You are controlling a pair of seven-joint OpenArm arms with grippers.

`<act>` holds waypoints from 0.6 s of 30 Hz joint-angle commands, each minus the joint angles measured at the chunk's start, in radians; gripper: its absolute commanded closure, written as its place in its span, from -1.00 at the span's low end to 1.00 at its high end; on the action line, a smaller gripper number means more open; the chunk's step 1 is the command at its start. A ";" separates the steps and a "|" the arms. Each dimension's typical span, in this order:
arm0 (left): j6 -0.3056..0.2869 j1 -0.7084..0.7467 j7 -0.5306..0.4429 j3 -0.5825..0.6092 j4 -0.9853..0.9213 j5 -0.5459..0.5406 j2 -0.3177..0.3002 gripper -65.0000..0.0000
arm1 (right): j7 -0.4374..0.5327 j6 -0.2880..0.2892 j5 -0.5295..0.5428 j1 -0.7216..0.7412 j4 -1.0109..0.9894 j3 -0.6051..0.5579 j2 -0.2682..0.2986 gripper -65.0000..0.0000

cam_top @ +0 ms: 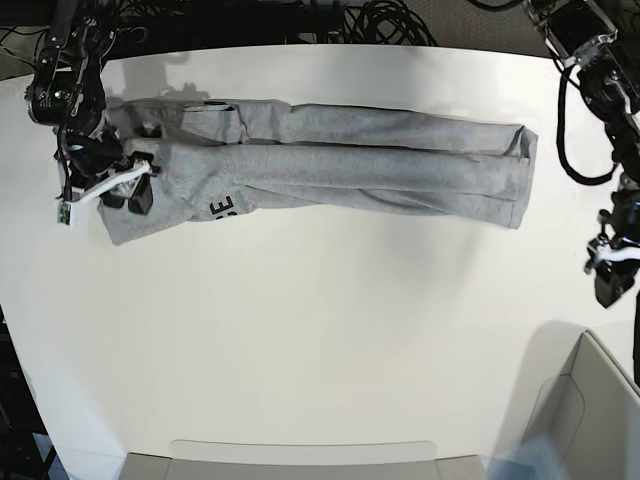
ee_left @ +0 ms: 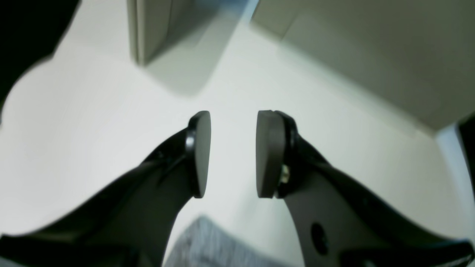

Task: Fold the T-shirt properly
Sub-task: 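Open both grippers and raise them away from the folded shirt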

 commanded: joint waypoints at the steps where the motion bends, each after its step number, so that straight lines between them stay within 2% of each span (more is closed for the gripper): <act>1: 0.000 -0.026 -0.019 -0.023 0.012 0.000 -0.021 0.42 | 0.024 -0.004 0.001 0.052 0.015 0.009 0.015 0.15; 3: -0.001 -0.080 -0.036 -0.032 0.032 0.000 -0.022 0.42 | 0.024 -0.004 0.001 0.123 0.015 0.008 0.021 0.15; 4: -0.001 -0.103 -0.062 -0.036 0.064 0.000 -0.022 0.42 | 0.024 -0.004 0.001 0.164 0.015 0.005 0.043 0.15; 6: -0.001 -0.134 -0.131 -0.055 0.104 0.000 -0.021 0.42 | 0.025 -0.004 0.001 0.229 0.013 0.001 0.086 0.15; 7: -0.001 -0.146 -0.200 -0.059 0.107 0.000 -0.019 0.42 | 0.034 -0.004 0.001 0.263 0.013 -0.005 0.099 0.15; 10: -0.001 -0.194 -0.434 -0.061 0.107 0.005 -0.022 0.42 | 0.146 -0.004 0.001 0.327 0.013 -0.072 0.106 0.15; 13: 0.005 -0.226 -0.507 -0.066 0.107 0.006 -0.022 0.42 | 0.263 -0.004 -0.009 0.335 0.013 -0.200 0.133 0.15; 14: 0.006 -0.244 -0.515 -0.069 0.107 0.012 -0.022 0.42 | 0.300 -0.004 -0.031 0.336 0.013 -0.227 0.145 0.15; 16: 0.006 -0.277 -0.530 -0.089 0.101 0.047 -0.021 0.42 | 0.386 -0.010 -0.138 0.353 0.004 -0.249 0.148 0.15; 17: 0.006 -0.284 -0.537 -0.098 0.105 0.057 -0.016 0.42 | 0.412 -0.011 -0.195 0.372 -0.002 -0.242 0.124 0.15; 18: 0.003 -0.284 -0.541 -0.102 0.107 0.057 -0.003 0.42 | 0.438 -0.011 -0.256 0.392 -0.006 -0.233 0.073 0.15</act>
